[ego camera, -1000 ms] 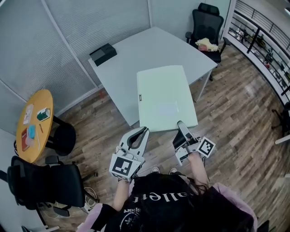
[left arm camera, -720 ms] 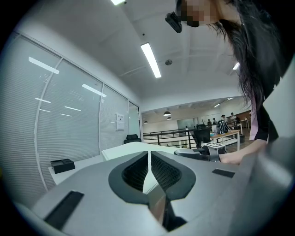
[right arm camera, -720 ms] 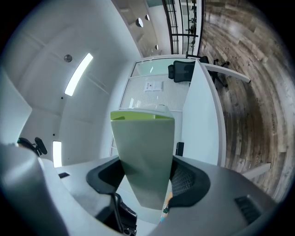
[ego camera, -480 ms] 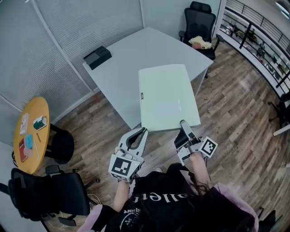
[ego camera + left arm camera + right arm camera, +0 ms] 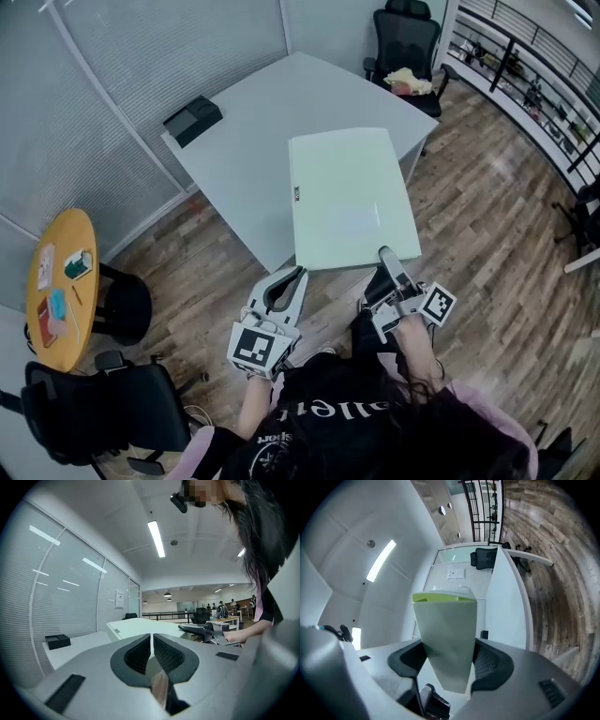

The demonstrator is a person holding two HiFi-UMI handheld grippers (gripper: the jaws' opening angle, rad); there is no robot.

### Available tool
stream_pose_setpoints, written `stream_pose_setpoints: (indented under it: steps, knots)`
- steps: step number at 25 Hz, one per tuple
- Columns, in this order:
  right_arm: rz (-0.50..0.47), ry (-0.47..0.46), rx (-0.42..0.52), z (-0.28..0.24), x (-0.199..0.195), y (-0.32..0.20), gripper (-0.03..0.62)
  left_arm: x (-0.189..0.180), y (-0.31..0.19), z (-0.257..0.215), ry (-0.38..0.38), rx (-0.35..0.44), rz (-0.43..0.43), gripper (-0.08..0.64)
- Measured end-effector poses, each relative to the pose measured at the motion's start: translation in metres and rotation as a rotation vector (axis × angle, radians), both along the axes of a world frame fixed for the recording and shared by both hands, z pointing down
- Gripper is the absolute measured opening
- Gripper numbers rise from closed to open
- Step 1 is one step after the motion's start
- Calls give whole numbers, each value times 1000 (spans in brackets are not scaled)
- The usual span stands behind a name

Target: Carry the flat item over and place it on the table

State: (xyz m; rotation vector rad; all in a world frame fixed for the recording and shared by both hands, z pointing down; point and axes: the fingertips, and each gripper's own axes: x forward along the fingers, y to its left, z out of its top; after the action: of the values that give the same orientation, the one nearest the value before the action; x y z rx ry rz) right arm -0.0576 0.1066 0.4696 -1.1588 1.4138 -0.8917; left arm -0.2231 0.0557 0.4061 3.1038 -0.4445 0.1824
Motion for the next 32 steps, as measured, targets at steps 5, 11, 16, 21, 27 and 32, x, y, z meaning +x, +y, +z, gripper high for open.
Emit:
stream_pose_setpoints:
  steps: [5, 11, 16, 21, 27, 32]
  knots:
    - [-11, -16, 16, 2, 23, -9, 291, 17, -12, 10, -15, -21, -33, 37]
    - [-48, -17, 14, 7, 72, -35, 291, 61, -40, 12, -17, -28, -90, 37]
    - [-102, -6, 1, 5, 123, -58, 291, 119, -60, 8, 2, -39, -123, 37]
    - [-146, 21, -13, 6, 179, -71, 291, 178, -67, 8, -4, -41, -154, 37]
    - [-197, 14, -15, 11, 236, -92, 291, 230, -75, 10, -15, -32, -208, 37]
    - [-222, 5, -25, 19, 256, -106, 291, 245, -80, 12, -46, -37, -235, 37]
